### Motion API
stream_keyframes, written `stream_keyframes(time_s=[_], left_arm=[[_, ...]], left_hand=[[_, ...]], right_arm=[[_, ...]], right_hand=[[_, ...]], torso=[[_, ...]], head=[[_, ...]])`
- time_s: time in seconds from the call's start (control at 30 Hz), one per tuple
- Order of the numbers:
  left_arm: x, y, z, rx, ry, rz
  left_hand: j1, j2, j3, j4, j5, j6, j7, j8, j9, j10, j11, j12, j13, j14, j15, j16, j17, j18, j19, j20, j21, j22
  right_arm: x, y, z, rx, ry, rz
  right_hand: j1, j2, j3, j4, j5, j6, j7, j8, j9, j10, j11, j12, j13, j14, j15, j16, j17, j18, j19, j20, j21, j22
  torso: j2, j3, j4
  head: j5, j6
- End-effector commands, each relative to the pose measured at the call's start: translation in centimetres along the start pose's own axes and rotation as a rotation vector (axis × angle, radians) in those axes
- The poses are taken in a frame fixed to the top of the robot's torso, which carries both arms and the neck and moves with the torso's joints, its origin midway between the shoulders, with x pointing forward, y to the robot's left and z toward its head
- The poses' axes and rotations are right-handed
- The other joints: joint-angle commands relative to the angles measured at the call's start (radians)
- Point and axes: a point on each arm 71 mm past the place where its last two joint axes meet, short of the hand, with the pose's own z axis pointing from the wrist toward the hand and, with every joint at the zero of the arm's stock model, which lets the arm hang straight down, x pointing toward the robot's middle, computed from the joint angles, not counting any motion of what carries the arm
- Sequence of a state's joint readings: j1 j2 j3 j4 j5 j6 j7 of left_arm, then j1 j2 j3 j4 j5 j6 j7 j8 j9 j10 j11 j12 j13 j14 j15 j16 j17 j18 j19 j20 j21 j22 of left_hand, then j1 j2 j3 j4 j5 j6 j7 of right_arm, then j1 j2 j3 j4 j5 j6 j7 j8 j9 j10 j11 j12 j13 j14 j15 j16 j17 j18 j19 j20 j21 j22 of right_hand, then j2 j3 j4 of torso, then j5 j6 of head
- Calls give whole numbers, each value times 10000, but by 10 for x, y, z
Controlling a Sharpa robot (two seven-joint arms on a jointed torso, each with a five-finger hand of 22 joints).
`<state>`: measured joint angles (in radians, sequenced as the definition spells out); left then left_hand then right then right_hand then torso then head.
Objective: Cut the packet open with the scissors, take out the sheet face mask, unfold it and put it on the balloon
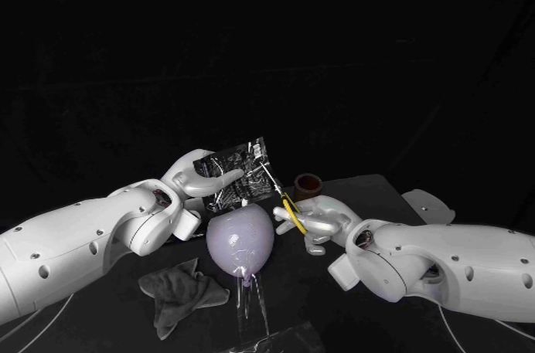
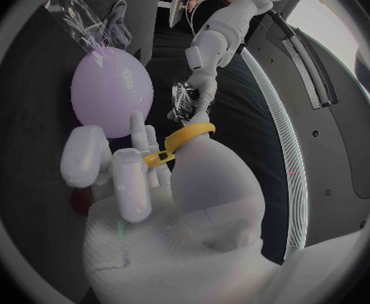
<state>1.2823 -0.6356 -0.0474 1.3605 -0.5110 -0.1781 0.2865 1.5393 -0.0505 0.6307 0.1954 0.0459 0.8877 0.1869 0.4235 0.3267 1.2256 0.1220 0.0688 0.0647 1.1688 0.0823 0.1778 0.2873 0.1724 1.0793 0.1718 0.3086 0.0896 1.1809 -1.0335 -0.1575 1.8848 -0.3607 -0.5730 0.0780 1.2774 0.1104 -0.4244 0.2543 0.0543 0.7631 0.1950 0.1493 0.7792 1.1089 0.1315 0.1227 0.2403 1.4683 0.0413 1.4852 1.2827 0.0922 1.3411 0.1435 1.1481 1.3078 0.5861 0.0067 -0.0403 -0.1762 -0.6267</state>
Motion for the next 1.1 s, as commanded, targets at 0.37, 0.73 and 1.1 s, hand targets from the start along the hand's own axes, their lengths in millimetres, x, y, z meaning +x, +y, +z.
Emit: stream_keyframes(time_s=[0.37, 0.73, 1.1], left_arm=[[4, -5, 1, 520, 117, 743], [7, -7, 1, 580, 234, 771], [5, -6, 0, 534, 78, 543]], left_hand=[[48, 78, 0, -57, 34, 84, 5, 32, 376, 88, 16, -42, 4, 19, -45, -1, 10, 106, 51, -1, 38, -13], [48, 78, 0, -57, 34, 84, 5, 32, 376, 88, 16, -42, 4, 19, -45, -1, 10, 106, 51, -1, 38, -13], [48, 78, 0, -57, 34, 84, 5, 32, 376, 88, 16, -42, 4, 19, -45, -1, 10, 106, 51, -1, 38, -13]], right_arm=[[1, 5, 1, -77, 117, -151], [0, 10, 5, -321, -311, 151], [-1, 10, 7, -208, -409, 204]], right_hand=[[257, 123, 166, -312, 34, 501, -131, 155, -25, 838, -265, 222, 12, 461, -141, 37, 141, 7, 180, -110, 306, 418], [102, 244, 64, -288, -52, 825, -282, 266, -22, 1280, -414, 334, 91, 538, -268, 143, 434, -69, 374, -227, 654, 611], [267, 656, -213, -452, -83, 2211, -1089, 1155, 726, 3252, -1192, 1866, 1660, 614, -957, 236, 689, -198, 712, -841, 1253, 963]], torso=[[-1, -1, 1], [4, -2, 9], [5, 1, 6]], head=[[-27, 5], [-58, 60], [-71, 59]])
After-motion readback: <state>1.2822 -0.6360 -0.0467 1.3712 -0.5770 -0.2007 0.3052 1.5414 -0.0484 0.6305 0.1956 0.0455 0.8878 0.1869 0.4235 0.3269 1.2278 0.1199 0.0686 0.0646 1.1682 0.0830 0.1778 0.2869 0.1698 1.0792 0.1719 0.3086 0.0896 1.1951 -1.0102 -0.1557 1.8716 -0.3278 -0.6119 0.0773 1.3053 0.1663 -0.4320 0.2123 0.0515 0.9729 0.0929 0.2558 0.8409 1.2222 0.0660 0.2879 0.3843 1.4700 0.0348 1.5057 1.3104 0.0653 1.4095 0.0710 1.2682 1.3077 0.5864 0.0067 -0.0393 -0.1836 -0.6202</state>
